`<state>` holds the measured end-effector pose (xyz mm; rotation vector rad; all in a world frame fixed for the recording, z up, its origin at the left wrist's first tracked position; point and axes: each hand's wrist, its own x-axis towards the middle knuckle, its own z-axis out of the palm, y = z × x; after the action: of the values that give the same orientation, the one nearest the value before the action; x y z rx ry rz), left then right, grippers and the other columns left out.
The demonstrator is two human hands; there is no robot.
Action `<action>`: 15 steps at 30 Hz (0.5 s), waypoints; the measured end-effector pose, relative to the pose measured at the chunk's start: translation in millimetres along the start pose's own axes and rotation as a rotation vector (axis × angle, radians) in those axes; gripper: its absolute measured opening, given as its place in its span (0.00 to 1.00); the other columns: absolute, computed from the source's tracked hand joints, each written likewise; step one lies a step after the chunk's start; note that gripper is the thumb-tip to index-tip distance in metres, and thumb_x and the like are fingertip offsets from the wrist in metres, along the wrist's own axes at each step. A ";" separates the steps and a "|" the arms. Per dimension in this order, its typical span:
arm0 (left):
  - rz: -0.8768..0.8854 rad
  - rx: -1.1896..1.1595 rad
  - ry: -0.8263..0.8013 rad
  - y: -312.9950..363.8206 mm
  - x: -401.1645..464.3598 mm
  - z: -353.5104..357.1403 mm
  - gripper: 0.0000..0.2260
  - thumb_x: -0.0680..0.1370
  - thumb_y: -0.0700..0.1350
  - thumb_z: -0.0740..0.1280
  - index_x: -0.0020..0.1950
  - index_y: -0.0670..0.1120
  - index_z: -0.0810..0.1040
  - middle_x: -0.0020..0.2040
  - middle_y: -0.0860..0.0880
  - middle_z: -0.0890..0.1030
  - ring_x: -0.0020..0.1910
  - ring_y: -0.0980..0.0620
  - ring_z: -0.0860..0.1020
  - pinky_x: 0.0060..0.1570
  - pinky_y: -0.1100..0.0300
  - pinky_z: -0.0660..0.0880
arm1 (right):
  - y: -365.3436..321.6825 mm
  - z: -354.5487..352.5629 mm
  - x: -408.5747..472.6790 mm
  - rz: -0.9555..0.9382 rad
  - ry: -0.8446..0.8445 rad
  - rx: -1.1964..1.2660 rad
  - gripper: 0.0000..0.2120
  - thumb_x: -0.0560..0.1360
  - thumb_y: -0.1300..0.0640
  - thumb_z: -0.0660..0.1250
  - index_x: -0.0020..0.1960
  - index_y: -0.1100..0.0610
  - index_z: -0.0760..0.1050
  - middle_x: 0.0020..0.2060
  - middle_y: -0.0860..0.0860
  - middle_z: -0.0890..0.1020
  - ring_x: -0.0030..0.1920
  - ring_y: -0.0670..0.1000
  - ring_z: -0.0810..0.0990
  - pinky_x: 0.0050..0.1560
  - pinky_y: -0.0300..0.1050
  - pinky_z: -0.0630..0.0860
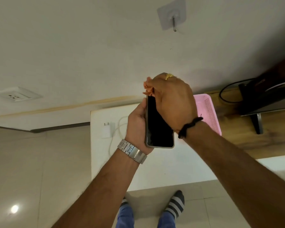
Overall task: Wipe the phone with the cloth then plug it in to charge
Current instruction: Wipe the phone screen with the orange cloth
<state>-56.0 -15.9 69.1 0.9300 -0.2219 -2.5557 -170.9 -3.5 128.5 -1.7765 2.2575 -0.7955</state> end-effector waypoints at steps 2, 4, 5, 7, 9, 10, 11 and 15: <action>0.029 -0.008 -0.007 7.2 0.9 -1.9 0.18 0.82 0.57 0.62 0.56 0.46 0.85 0.55 0.43 0.83 0.56 0.43 0.81 0.59 0.49 0.76 | -9.5 3.6 -19.8 -0.002 -0.029 0.061 0.15 0.82 0.55 0.58 0.55 0.53 0.83 0.50 0.46 0.84 0.49 0.47 0.81 0.52 0.47 0.79; 0.032 0.033 0.028 15.2 0.8 -5.1 0.25 0.83 0.59 0.58 0.64 0.42 0.81 0.57 0.40 0.80 0.54 0.42 0.80 0.57 0.49 0.75 | -23.5 7.6 -54.1 -0.050 -0.084 0.054 0.16 0.80 0.56 0.56 0.58 0.54 0.81 0.50 0.50 0.84 0.47 0.52 0.82 0.47 0.50 0.82; 0.027 0.071 0.046 18.0 0.6 -7.5 0.28 0.82 0.61 0.57 0.70 0.41 0.77 0.59 0.39 0.79 0.53 0.42 0.79 0.56 0.48 0.75 | -26.1 11.0 -70.9 -0.091 -0.100 0.064 0.14 0.81 0.58 0.57 0.57 0.55 0.80 0.48 0.52 0.85 0.44 0.54 0.83 0.43 0.49 0.83; 0.037 0.111 0.047 19.4 -0.9 -9.9 0.32 0.82 0.63 0.55 0.75 0.41 0.72 0.63 0.37 0.77 0.52 0.42 0.78 0.53 0.47 0.75 | -23.0 16.3 -100.4 -0.178 -0.098 0.091 0.06 0.79 0.63 0.67 0.56 0.60 0.78 0.41 0.56 0.87 0.36 0.54 0.86 0.35 0.46 0.84; 0.040 0.114 0.028 17.7 -4.0 -9.7 0.33 0.82 0.64 0.53 0.76 0.41 0.69 0.65 0.37 0.75 0.51 0.41 0.78 0.52 0.46 0.74 | -15.9 13.6 -113.8 -0.228 -0.154 0.119 0.21 0.66 0.67 0.81 0.57 0.59 0.81 0.43 0.55 0.87 0.38 0.54 0.87 0.39 0.48 0.84; 0.034 0.105 0.025 16.2 -5.3 -9.4 0.33 0.82 0.63 0.53 0.76 0.40 0.69 0.64 0.37 0.75 0.51 0.41 0.78 0.52 0.46 0.74 | -11.7 9.0 -111.4 -0.254 -0.203 0.094 0.22 0.66 0.67 0.80 0.57 0.56 0.81 0.46 0.54 0.87 0.40 0.55 0.86 0.41 0.50 0.85; 0.024 0.095 0.027 14.3 -6.2 -8.9 0.32 0.83 0.63 0.53 0.76 0.40 0.69 0.63 0.37 0.76 0.52 0.41 0.78 0.54 0.46 0.74 | -7.9 3.6 -104.0 -0.272 -0.230 0.063 0.17 0.71 0.65 0.76 0.57 0.54 0.80 0.47 0.53 0.86 0.42 0.55 0.85 0.42 0.51 0.86; -0.035 0.076 -0.038 3.6 -4.5 -5.8 0.24 0.84 0.58 0.55 0.59 0.45 0.84 0.53 0.43 0.85 0.49 0.44 0.84 0.53 0.48 0.80 | 12.0 -10.5 -36.5 -0.092 -0.129 -0.103 0.18 0.84 0.49 0.54 0.57 0.53 0.81 0.50 0.52 0.83 0.49 0.56 0.81 0.46 0.53 0.80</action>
<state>-47.9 -17.3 68.3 0.9214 -0.3184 -2.6149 -175.4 35.9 124.2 -1.9302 2.1845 -0.5708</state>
